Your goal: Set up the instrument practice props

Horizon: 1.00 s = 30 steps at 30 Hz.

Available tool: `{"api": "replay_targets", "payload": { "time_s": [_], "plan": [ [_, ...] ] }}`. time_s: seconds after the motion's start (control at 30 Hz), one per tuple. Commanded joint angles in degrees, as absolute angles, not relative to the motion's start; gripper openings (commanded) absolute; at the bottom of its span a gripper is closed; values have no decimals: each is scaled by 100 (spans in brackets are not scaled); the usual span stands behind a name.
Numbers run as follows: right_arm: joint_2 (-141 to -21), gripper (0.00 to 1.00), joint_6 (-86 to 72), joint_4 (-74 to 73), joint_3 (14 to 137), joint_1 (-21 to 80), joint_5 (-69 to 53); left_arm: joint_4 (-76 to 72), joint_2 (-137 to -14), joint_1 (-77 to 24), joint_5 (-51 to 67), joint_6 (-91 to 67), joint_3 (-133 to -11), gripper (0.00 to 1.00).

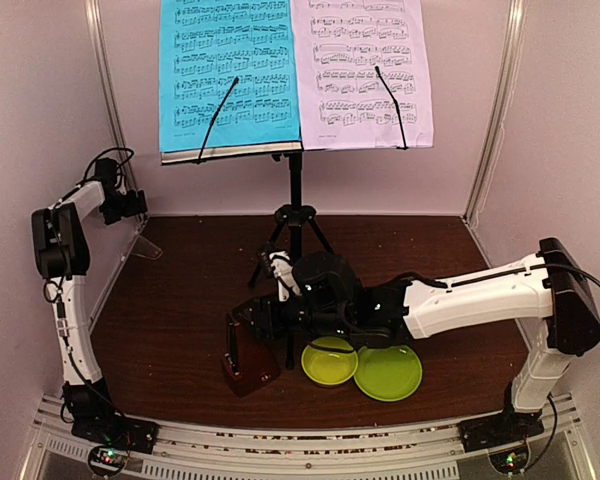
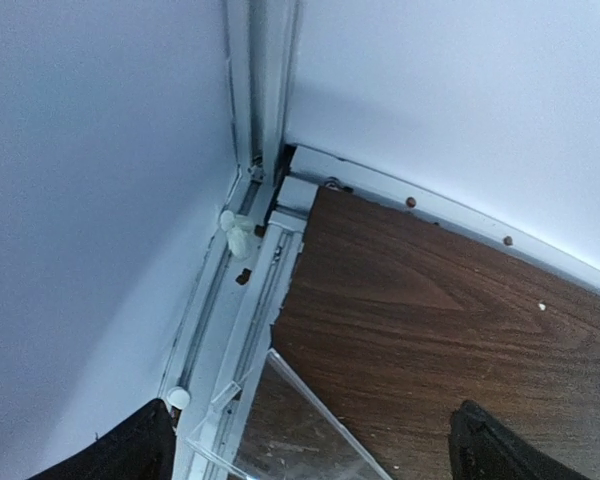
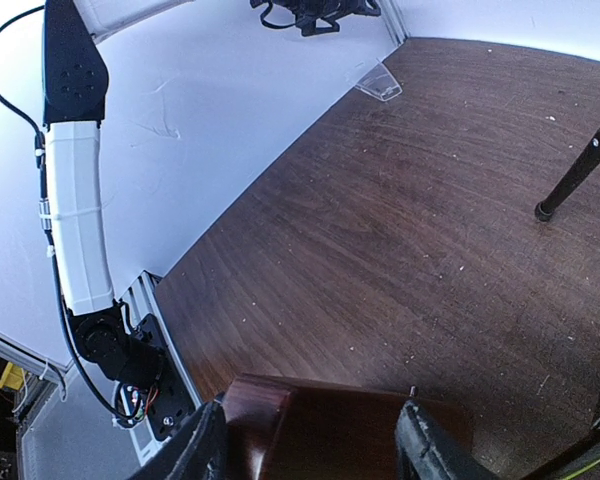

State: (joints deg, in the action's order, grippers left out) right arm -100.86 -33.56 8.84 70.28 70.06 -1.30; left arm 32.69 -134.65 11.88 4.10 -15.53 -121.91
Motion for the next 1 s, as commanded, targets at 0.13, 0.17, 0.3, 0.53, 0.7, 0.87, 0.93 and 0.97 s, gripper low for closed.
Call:
{"api": "replay_targets", "payload": {
  "time_s": [0.13, 0.17, 0.3, 0.53, 0.7, 0.87, 0.93, 0.97],
  "plan": [
    [-10280, 57, -3260, -1, 7180, 7041, -158, 3351, -14291, 1661, 1146, -1705, -12799, 98],
    [-10278, 57, -3249, -31, 7207, 7043, -155, 3359, -14404, 1716, 1255, -1836, -12876, 98],
    [-10287, 57, -3235, -96, 7278, 7032, -110, 3489, -14772, 1814, 1643, -2041, -13418, 98],
    [-10355, 57, -3226, -155, 7422, 7035, -100, 3809, -15232, 1802, 1965, -2356, -13797, 97],
    [-10359, 57, -3208, -159, 7446, 7033, -63, 3728, -14850, 1510, 1725, -1906, -13269, 96],
    [-10381, 57, -3186, -151, 7483, 7038, -61, 3791, -14500, 1388, 1501, -1629, -12938, 91],
    [-10374, 57, -3184, -119, 7468, 7040, -67, 3715, -14300, 1360, 1573, -1643, -12745, 88],
    [-10378, 57, -3183, -103, 7465, 7033, -75, 3620, -14166, 1343, 1625, -1681, -12633, 87]
  ]
}}
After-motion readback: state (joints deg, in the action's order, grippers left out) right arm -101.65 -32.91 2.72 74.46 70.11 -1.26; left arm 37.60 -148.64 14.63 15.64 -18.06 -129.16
